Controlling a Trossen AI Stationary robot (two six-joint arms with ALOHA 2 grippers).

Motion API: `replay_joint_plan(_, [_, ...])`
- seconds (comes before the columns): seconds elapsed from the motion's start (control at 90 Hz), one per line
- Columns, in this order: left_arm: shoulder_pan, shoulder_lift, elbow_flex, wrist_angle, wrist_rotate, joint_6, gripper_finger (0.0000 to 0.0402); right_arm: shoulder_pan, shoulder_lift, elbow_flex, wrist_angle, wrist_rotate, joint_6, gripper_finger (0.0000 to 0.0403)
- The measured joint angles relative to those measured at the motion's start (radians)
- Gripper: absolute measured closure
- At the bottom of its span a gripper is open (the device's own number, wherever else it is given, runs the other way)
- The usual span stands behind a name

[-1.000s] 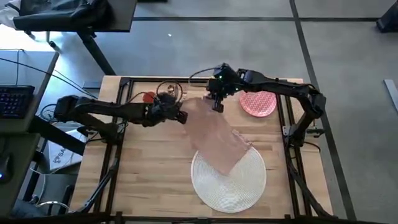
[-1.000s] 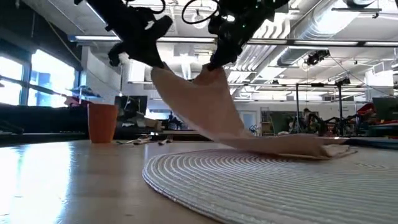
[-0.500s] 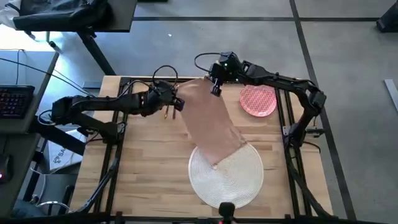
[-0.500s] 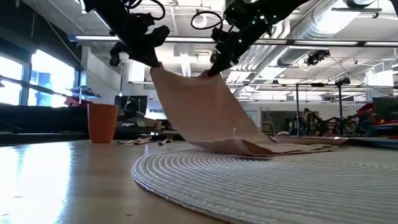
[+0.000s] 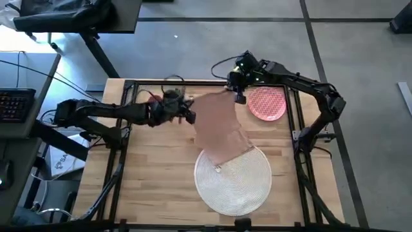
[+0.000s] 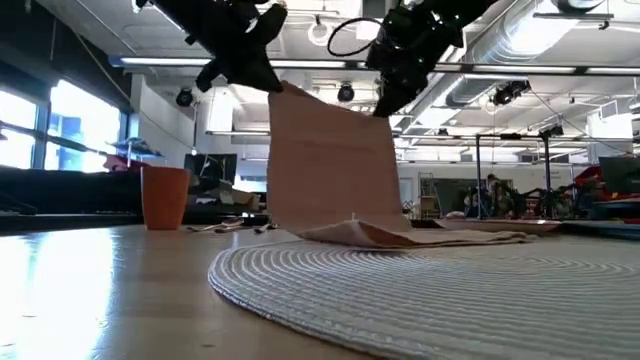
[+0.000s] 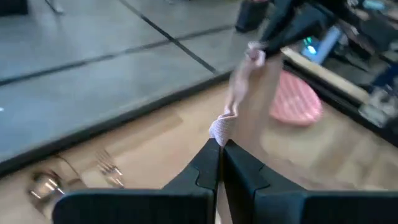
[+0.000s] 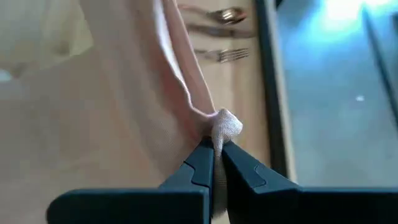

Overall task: Set table place
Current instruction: Fold pink table napkin

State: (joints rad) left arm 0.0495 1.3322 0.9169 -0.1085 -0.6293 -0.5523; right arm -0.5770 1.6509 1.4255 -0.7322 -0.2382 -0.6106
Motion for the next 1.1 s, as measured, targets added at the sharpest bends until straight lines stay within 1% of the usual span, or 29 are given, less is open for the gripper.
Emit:
replay_joint_plan(0.1, [-0.059, 0.060, 0.000, 0.025, -0.009, -0.067, 0.0401, 0.023, -0.044, -0.105, 0.013, -0.016, 0.000, 0.0403])
replay_joint_plan(0.289, [-0.154, 0.172, 0.000, 0.133, -0.001, -0.158, 0.0401, 0.072, -0.183, -0.333, 0.094, -0.018, -0.005, 0.0403])
replay_joint_plan(0.4, [-0.199, 0.229, 0.000, 0.190, 0.037, -0.180, 0.0401, 0.109, -0.276, -0.455, 0.133, -0.053, -0.047, 0.0403])
replay_joint_plan(0.467, [-0.219, 0.262, 0.000, 0.213, 0.070, -0.181, 0.0401, 0.134, -0.321, -0.529, 0.162, -0.056, -0.055, 0.0403])
replay_joint_plan(0.578, [-0.247, 0.318, 0.000, 0.252, 0.110, -0.205, 0.0401, 0.178, -0.387, -0.646, 0.239, -0.058, -0.039, 0.0403])
replay_joint_plan(0.689, [-0.265, 0.375, 0.000, 0.296, 0.146, -0.215, 0.0401, 0.214, -0.413, -0.749, 0.323, -0.058, 0.006, 0.0403])
replay_joint_plan(0.778, [-0.276, 0.414, 0.000, 0.307, 0.156, -0.229, 0.0401, 0.240, -0.415, -0.810, 0.391, -0.057, 0.036, 0.0403])
replay_joint_plan(0.889, [-0.276, 0.453, 0.003, 0.318, 0.209, -0.231, 0.0401, 0.267, -0.415, -0.860, 0.445, -0.058, 0.083, 0.0403])
replay_joint_plan(1.022, [-0.276, 0.479, 0.027, 0.314, 0.266, -0.200, 0.0401, 0.288, -0.415, -0.887, 0.450, -0.057, 0.082, 0.0403])
replay_joint_plan(1.1, [-0.272, 0.479, 0.054, 0.277, 0.288, -0.169, 0.0401, 0.300, -0.415, -0.887, 0.447, -0.057, 0.053, 0.0403])
